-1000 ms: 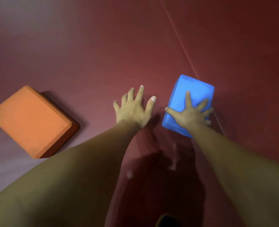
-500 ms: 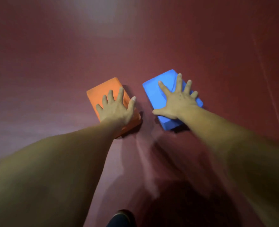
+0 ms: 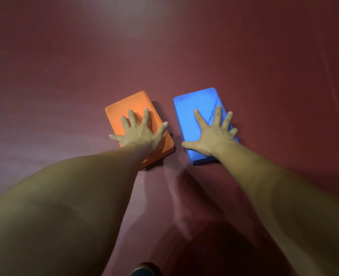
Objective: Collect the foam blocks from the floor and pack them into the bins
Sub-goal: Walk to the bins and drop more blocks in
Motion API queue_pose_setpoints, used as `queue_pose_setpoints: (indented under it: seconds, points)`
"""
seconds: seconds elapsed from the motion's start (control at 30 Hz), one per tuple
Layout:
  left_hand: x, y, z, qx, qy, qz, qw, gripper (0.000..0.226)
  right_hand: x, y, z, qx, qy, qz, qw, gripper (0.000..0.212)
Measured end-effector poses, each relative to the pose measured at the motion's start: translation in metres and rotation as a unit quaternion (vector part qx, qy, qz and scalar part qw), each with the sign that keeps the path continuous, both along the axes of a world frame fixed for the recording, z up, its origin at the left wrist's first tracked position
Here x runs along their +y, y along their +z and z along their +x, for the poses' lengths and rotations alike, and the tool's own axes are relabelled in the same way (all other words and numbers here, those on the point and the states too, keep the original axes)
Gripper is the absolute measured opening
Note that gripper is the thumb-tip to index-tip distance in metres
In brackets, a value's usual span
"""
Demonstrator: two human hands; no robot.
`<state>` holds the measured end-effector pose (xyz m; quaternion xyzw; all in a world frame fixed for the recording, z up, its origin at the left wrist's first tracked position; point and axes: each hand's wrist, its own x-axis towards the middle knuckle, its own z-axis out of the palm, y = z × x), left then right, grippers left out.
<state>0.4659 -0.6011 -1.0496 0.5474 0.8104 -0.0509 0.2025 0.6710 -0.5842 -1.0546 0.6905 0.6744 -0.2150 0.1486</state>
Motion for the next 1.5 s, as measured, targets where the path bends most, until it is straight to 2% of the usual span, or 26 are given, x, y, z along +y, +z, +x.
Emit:
queue_pose_setpoints:
  seconds: [0.2,0.33,0.53,0.67,0.73,0.87,1.1,1.2,1.3,1.5]
  points:
    - [0.009,-0.012,-0.001,-0.007,0.007,-0.02,1.0,0.099,-0.006,-0.01,-0.004,0.007,-0.008,-0.021,1.0,0.117]
    - [0.011,-0.017,-0.001,-0.01,0.001,-0.015,1.0,0.097,-0.004,-0.014,-0.005,0.016,-0.016,-0.029,0.999,0.116]
    - [0.009,-0.019,0.009,0.008,-0.149,0.009,0.989,0.097,-0.006,-0.012,0.0,0.01,-0.011,-0.008,1.0,0.114]
    - [0.009,-0.021,0.03,0.008,-0.216,0.043,0.976,0.105,-0.008,-0.013,0.027,0.006,-0.073,0.012,0.997,0.115]
    - [0.009,-0.022,0.043,-0.02,-0.187,0.051,0.981,0.116,-0.011,-0.013,0.044,0.002,-0.085,0.015,0.996,0.115]
    - [0.013,-0.026,0.065,-0.051,-0.048,0.01,0.997,0.132,-0.016,-0.016,0.056,0.012,-0.112,0.014,0.993,0.122]
    - [0.028,-0.022,0.081,-0.034,-0.006,0.014,0.999,0.127,-0.016,-0.005,0.057,0.0,-0.13,0.037,0.991,0.112]
    - [0.037,0.003,0.095,-0.051,-0.004,0.018,0.999,0.124,-0.024,0.018,0.069,0.018,-0.161,0.027,0.986,0.11]
    - [0.026,0.048,0.118,-0.065,-0.035,0.008,0.997,0.122,-0.043,0.07,0.089,0.034,-0.206,0.019,0.978,0.108]
    - [-0.012,0.217,0.169,-0.111,-0.104,-0.033,0.988,0.124,-0.119,0.237,0.134,0.063,-0.353,0.003,0.933,0.107]
